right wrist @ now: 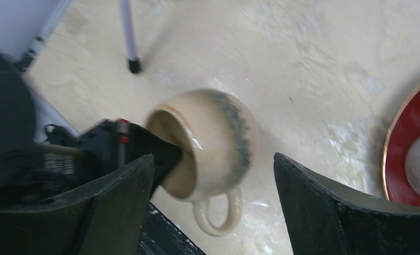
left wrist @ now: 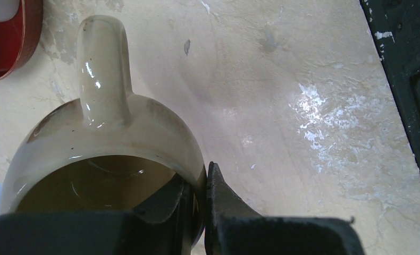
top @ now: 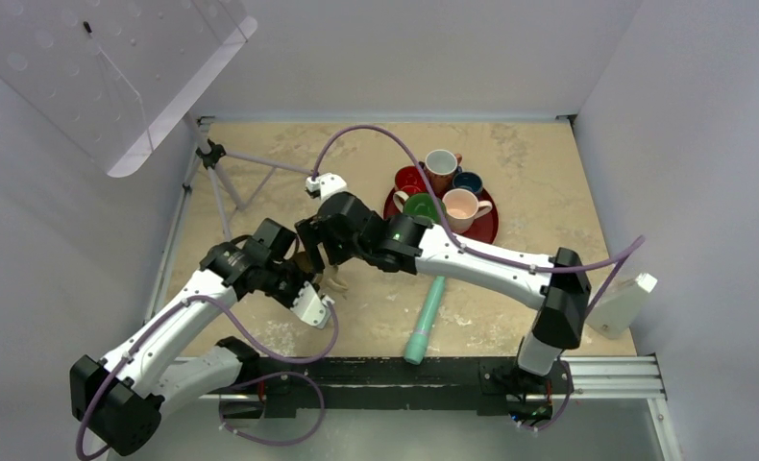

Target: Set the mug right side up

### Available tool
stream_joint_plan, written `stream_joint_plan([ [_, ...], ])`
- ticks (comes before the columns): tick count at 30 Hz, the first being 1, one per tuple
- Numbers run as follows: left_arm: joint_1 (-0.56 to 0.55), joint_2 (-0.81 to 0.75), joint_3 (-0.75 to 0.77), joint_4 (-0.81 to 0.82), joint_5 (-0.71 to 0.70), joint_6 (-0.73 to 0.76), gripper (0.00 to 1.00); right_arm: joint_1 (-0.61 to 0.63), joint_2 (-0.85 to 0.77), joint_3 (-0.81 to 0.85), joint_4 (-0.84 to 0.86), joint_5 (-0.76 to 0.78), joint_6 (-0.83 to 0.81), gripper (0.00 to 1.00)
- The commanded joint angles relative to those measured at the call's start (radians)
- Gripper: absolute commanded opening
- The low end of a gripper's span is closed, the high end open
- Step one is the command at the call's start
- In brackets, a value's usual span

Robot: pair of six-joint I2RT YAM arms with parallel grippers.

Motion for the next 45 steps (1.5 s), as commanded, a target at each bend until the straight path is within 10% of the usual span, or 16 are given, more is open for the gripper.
stream_joint_plan([
  [1, -0.021, -0.008, 0.081, 0.044, 0.02, 0.033, 0.0, 0.016, 0.056, 0.055, -0.096, 0.101, 0.05, 0.8],
  [10, -0.025, -0.02, 0.097, 0.065, 0.039, 0.012, 0.0, 0.014, 0.177, 0.108, -0.124, 0.14, 0.053, 0.73],
  [16, -0.027, -0.031, 0.094, 0.04, 0.034, 0.018, 0.0, -0.007, 0.208, 0.143, -0.207, 0.209, 0.127, 0.0],
  [20, -0.027, -0.051, 0.097, 0.04, 0.05, 0.013, 0.05, -0.018, 0.177, 0.117, -0.218, 0.222, 0.157, 0.0],
  [23, -0.027, -0.094, 0.103, 0.071, 0.094, -0.03, 0.42, -0.022, 0.154, 0.093, -0.205, 0.21, 0.164, 0.0],
  [28, -0.025, -0.147, 0.125, 0.109, 0.176, -0.128, 0.72, -0.023, 0.099, 0.039, -0.161, 0.179, 0.173, 0.0],
  [45, -0.016, -0.237, 0.121, 0.398, 0.116, -0.7, 0.75, -0.241, -0.358, -0.189, -0.405, 0.163, 0.359, 0.0],
])
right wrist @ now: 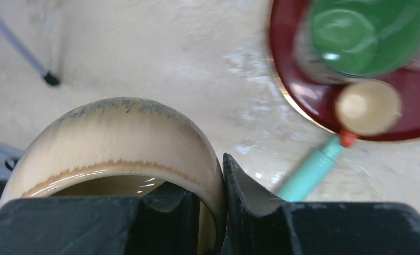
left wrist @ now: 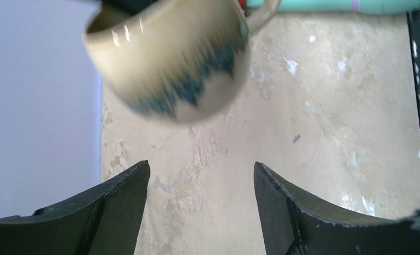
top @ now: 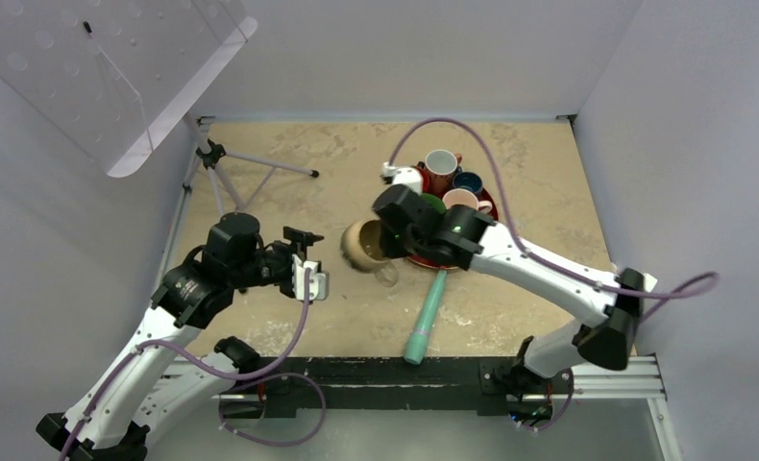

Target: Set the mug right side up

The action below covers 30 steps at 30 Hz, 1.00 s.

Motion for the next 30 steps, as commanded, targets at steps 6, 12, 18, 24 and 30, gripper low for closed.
stream_joint_plan([
  [6, 0.004, -0.008, -0.019, 0.169, -0.046, -0.222, 0.76, -0.458, -0.335, -0.37, -0.017, -0.013, 0.119, 0.0],
  [12, 0.003, -0.016, -0.023, 0.167, -0.038, -0.218, 0.76, -0.657, -0.263, -0.435, 0.047, 0.033, 0.05, 0.0],
  [18, 0.004, -0.035, -0.037, 0.166, -0.057, -0.213, 0.75, -0.753, -0.166, -0.452, 0.097, 0.085, -0.033, 0.0],
  [24, 0.005, -0.041, -0.047, 0.178, -0.068, -0.204, 0.76, -0.793, -0.036, -0.418, 0.124, 0.123, -0.089, 0.0],
  [30, 0.005, -0.037, -0.051, 0.19, -0.074, -0.19, 0.76, -0.793, 0.058, -0.359, 0.149, 0.141, -0.098, 0.0],
])
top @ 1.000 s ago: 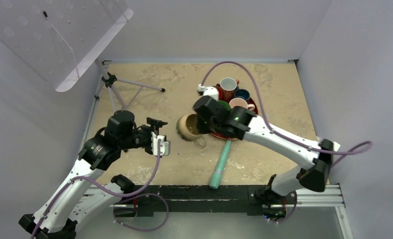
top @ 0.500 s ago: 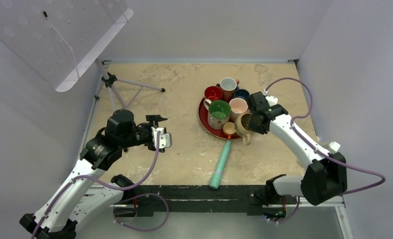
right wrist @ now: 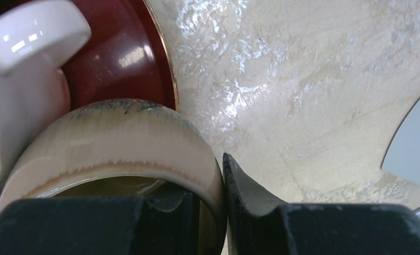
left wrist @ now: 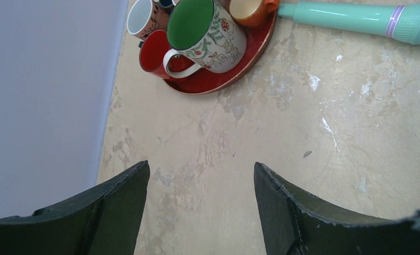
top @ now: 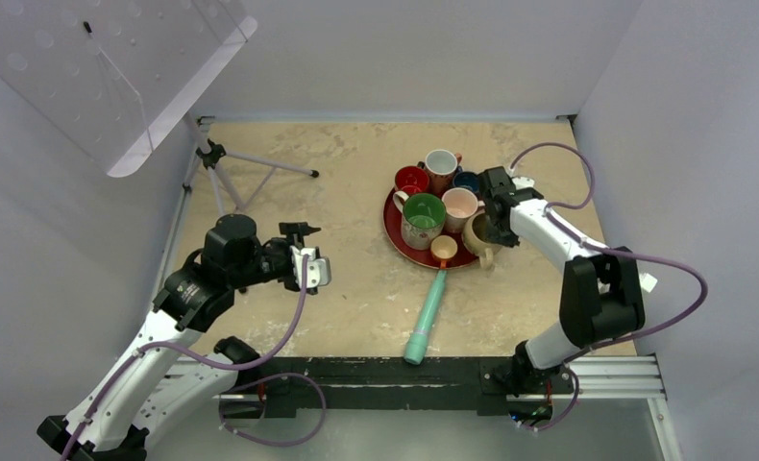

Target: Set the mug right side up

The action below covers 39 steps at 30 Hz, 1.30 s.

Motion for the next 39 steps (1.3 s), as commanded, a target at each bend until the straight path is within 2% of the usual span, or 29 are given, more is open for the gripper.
stream_joint_plan([
  [1, 0.006, -0.004, -0.01, 0.049, -0.007, -0.003, 0.75, 0.003, 0.047, 0.089, 0.066, 0.048, -0.019, 0.0],
  [16, 0.007, 0.011, -0.016, 0.08, -0.025, 0.019, 0.76, 0.031, 0.179, 0.142, 0.122, 0.058, -0.13, 0.0],
  [23, 0.007, 0.011, -0.016, 0.082, -0.031, 0.024, 0.76, 0.043, 0.223, 0.176, 0.109, 0.08, -0.126, 0.02],
  [25, 0.009, 0.01, -0.017, 0.08, -0.032, 0.025, 0.75, 0.043, 0.223, 0.181, 0.102, 0.074, -0.131, 0.13],
  [28, 0.008, 0.009, -0.018, 0.077, -0.031, 0.024, 0.75, 0.045, 0.209, 0.178, 0.098, 0.064, -0.134, 0.4],
  [29, 0.008, 0.008, -0.019, 0.077, -0.031, 0.024, 0.75, 0.045, 0.197, 0.176, 0.095, 0.063, -0.129, 0.46],
  [34, 0.009, 0.008, -0.021, 0.08, -0.029, -0.025, 0.76, 0.044, 0.124, 0.177, 0.077, 0.054, -0.116, 0.56],
  [37, 0.013, 0.006, -0.045, 0.148, -0.073, -0.18, 0.77, 0.044, 0.046, 0.176, 0.062, 0.052, -0.117, 0.6],
  [38, 0.017, 0.008, -0.063, 0.187, -0.128, -0.27, 0.79, 0.044, 0.009, 0.169, 0.068, 0.043, -0.122, 0.67],
  [39, 0.021, 0.01, -0.084, 0.24, -0.18, -0.361, 0.82, 0.043, -0.033, 0.159, 0.081, 0.032, -0.129, 0.84],
])
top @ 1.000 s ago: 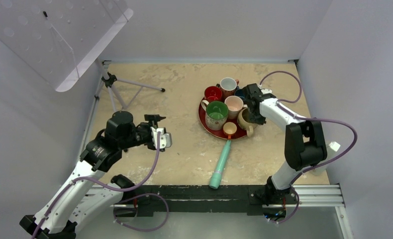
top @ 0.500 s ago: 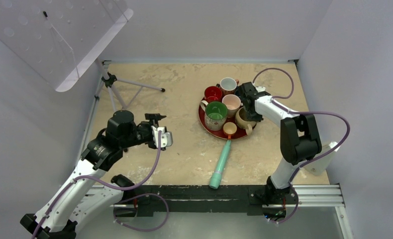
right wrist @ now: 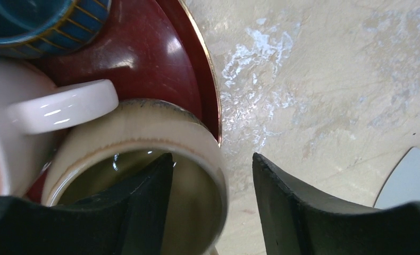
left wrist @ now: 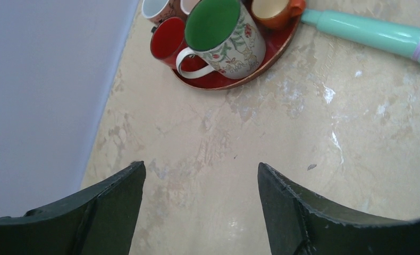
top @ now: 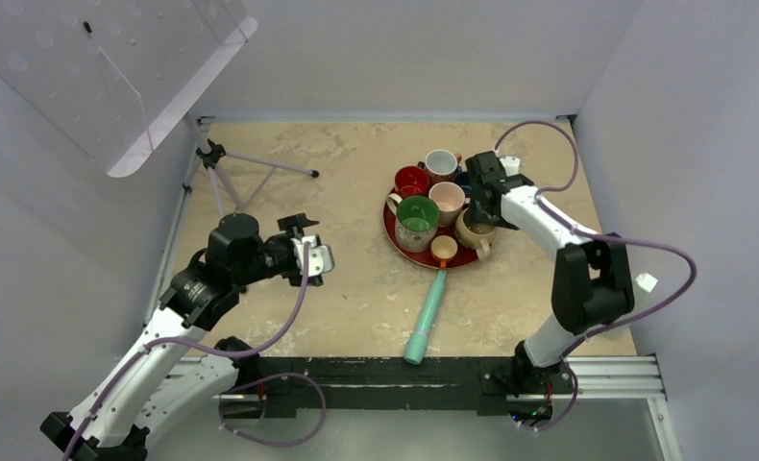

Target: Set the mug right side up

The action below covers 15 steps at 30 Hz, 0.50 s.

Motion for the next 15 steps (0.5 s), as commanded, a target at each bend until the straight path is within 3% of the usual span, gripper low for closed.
stream_joint_plan([
  [1, 0.025, 0.001, -0.08, 0.195, -0.196, -0.366, 0.85, 0.007, -0.215, 0.001, 0.045, -0.022, -0.013, 0.87],
  [5, 0.079, -0.005, -0.246, 0.362, -0.419, -0.69, 0.96, 0.006, -0.487, -0.106, 0.282, -0.078, -0.083, 0.9],
  [8, 0.135, -0.026, -0.369, 0.495, -0.567, -0.853, 1.0, 0.004, -0.701, -0.263, 0.538, -0.021, -0.107, 0.99],
  [13, 0.22, -0.029, -0.505, 0.675, -0.722, -0.933, 1.0, 0.003, -0.934, -0.6, 1.009, 0.132, -0.222, 0.99],
  [15, 0.241, -0.04, -0.523, 0.717, -0.762, -0.932, 1.0, 0.003, -0.965, -0.673, 1.082, 0.153, -0.25, 0.99],
])
